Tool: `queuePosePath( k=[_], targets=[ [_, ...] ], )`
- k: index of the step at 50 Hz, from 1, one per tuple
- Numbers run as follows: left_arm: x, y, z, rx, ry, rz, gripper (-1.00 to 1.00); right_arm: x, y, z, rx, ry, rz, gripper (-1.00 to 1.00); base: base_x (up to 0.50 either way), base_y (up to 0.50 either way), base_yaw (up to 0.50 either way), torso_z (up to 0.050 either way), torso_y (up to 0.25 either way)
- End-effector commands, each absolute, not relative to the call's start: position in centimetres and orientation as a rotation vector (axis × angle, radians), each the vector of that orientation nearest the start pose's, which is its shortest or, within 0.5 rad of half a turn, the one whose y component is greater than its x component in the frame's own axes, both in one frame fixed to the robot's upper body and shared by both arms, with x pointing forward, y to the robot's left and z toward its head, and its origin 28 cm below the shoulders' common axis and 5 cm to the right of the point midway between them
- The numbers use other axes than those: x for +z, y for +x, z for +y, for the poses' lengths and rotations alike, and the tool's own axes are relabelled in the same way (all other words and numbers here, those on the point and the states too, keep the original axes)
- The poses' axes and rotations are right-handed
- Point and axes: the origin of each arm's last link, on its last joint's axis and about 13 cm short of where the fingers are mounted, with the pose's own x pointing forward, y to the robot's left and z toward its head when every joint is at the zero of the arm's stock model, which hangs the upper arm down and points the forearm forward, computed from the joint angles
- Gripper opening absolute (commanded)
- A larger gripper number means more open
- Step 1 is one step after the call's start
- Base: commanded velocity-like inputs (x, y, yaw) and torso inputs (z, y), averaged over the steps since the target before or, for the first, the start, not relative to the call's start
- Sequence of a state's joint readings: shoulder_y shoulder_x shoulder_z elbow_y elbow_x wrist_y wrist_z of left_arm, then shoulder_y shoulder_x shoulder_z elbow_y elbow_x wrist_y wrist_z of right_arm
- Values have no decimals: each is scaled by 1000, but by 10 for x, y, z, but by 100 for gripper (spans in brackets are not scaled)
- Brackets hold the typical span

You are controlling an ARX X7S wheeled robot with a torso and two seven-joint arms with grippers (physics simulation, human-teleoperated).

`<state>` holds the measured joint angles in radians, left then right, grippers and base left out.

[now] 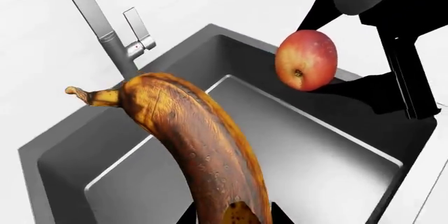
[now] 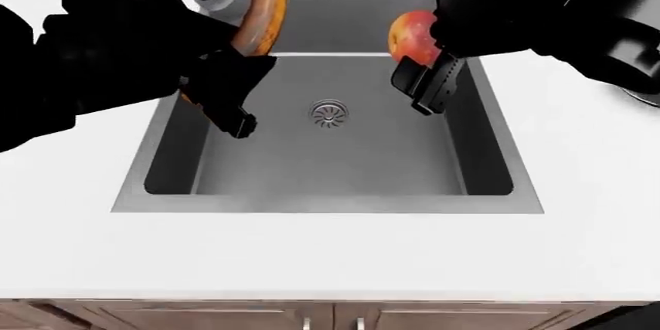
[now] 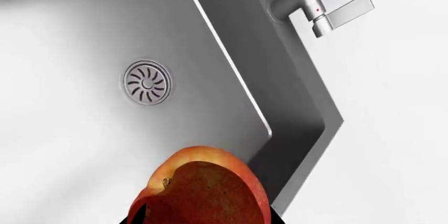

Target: Pick up the fruits and vegetables and place them in the sink. Turn on the sink faucet to wash them. Then turn the sink off and put them in the tray.

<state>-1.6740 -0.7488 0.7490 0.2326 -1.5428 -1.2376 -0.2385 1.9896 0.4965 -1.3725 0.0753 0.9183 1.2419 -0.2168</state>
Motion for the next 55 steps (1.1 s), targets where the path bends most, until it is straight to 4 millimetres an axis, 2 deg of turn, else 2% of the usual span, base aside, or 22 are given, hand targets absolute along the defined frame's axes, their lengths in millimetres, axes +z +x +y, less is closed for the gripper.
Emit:
queuePosePath(
  k=[1,8,20,32,51,55],
  targets=[
    [379,252,245,-619,431,116,-100,408,310,-112,386,-960,305,-100,-500,-2,0,50,0],
    [391,255,249,-600,417,94,-100,421,298,-120,314,-937,256,-100,-500,-2,0,50,0],
    [394,249,249,-607,433,81,-100,423,293,-120,305,-931,222,-100,-461,-110,0,45,101],
    [391,246,246,-619,451,86,-100,420,292,-121,307,-927,216,-100,-396,-143,0,1,250],
    [385,249,242,-630,453,102,-100,424,293,-120,329,-911,183,-100,-387,-376,0,0,250],
    [386,250,240,-625,464,112,-100,423,295,-121,336,-894,180,-100,-191,-501,0,0,9]
  ],
)
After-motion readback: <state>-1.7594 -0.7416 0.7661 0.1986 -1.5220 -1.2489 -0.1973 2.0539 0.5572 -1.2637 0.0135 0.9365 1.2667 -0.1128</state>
